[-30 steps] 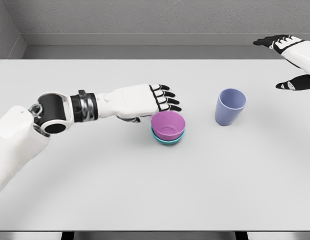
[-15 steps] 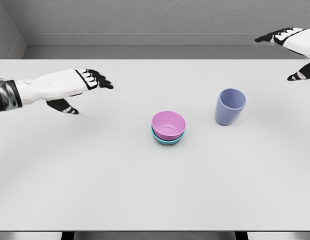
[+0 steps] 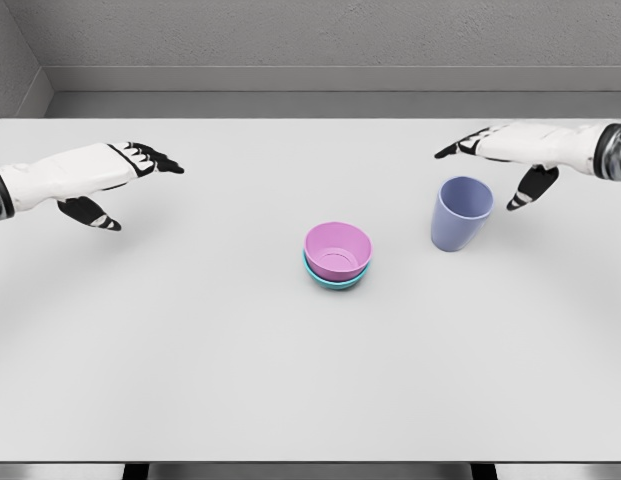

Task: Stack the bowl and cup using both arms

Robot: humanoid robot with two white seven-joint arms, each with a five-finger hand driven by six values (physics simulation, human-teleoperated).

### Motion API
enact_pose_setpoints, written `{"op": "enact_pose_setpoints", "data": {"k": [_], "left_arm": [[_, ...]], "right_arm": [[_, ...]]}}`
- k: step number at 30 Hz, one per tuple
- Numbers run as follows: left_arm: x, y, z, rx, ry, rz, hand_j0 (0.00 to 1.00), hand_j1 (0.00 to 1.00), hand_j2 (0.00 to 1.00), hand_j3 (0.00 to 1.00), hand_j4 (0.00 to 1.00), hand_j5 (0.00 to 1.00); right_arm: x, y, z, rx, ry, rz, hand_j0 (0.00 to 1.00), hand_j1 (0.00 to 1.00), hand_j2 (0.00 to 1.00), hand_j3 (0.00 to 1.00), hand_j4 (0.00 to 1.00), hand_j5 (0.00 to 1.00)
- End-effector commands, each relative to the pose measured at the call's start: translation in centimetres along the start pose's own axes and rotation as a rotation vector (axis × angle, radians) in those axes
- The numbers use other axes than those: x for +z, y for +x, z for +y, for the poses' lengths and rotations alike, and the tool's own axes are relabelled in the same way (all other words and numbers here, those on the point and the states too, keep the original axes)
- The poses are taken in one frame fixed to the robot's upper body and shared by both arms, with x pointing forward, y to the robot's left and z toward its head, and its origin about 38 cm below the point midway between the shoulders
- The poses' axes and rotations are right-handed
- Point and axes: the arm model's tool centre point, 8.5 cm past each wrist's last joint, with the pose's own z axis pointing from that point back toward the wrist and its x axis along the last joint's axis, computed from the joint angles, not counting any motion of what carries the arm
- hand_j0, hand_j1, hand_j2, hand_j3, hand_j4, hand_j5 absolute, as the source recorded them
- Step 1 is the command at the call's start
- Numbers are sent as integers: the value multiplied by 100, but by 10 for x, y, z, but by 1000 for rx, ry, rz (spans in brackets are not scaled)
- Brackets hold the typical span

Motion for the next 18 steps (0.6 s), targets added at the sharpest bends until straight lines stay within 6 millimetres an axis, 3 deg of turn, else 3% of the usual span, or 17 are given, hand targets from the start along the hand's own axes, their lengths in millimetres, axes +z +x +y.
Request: {"op": "enact_pose_setpoints", "data": {"k": [1, 5, 18], "left_arm": [[0, -1, 0, 4, 0, 3, 100, 100, 100, 100, 100, 100], [0, -1, 0, 1, -1, 3, 100, 100, 100, 100, 100, 100], [1, -1, 0, -6, -11, 7, 100, 100, 100, 100, 100, 100]], "right_arm": [[-3, 4, 1, 2, 5, -13, 100, 100, 100, 100, 100, 100], [-8, 16, 4, 37, 15, -72, 100, 100, 100, 100, 100, 100], [-15, 13, 29, 19, 84, -70, 100, 100, 100, 100, 100, 100]]}}
